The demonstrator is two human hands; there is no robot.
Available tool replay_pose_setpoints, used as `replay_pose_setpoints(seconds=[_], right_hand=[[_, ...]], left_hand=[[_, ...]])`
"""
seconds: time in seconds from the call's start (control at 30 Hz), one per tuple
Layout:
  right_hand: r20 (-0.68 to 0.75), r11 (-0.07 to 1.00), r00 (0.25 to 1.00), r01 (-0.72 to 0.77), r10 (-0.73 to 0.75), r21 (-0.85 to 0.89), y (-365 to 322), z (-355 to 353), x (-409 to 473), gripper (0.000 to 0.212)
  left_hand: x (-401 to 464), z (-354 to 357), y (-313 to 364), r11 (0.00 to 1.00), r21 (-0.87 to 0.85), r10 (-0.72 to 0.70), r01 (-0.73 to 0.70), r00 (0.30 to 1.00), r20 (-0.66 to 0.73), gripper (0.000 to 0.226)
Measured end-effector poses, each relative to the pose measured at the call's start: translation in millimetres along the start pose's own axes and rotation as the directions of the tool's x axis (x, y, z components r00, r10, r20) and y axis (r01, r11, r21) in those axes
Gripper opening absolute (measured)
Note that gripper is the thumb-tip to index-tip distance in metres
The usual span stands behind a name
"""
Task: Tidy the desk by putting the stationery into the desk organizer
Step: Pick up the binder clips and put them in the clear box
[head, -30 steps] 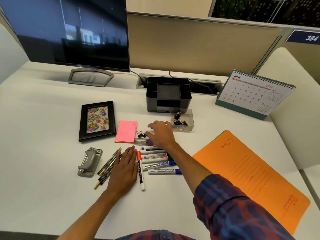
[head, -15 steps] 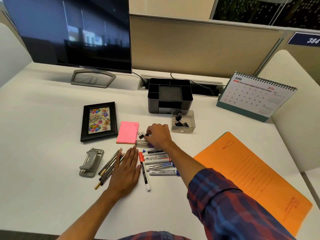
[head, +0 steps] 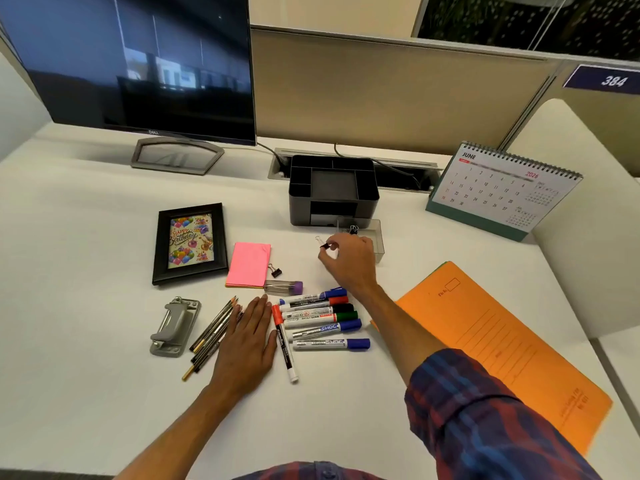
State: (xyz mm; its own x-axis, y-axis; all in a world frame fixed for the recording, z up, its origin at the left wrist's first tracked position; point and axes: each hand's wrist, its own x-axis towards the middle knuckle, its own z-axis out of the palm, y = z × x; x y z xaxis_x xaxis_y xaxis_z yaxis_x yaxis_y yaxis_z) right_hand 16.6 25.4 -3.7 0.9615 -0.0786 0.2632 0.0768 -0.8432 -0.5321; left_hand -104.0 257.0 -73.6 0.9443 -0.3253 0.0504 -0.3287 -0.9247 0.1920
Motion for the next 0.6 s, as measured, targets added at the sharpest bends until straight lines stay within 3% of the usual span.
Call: replay_pose_setpoints(seconds=[0.13,0.37,0.5,0.6], right_hand=[[-0.093,0.996,0.991,-0.092,0.093,0.020,17.4,-16.4,7.2,0.025],[-0.070,0.976,0.981,-0.187,0.180,-0.111,30.8,-23.9,15.2,0.031],[-0.060,0.992,0.995,-0.087,0.081,-0.093,19.3,-16.5,10.6,0.030],[0.045,0.998,0.999,0.014,-0.012,-0.057,4.6,-4.1,5.6,0.030]], left_hand=[[0.7,0.0,0.8,0.998,-0.071,0.003,-0.003,1.000,-0.001,0.064],[0.6,5.1,-1.2,0.995,-0.101,-0.018,0.016,1.000,-0.018,0.066],[0.6,6.4,-2.0,0.992,-0.121,-0.023,0.022,1.000,-0.010,0.067],[0.8,7.6,-3.4,0.992,-0.126,-0.021,0.022,1.000,0.006,0.067]])
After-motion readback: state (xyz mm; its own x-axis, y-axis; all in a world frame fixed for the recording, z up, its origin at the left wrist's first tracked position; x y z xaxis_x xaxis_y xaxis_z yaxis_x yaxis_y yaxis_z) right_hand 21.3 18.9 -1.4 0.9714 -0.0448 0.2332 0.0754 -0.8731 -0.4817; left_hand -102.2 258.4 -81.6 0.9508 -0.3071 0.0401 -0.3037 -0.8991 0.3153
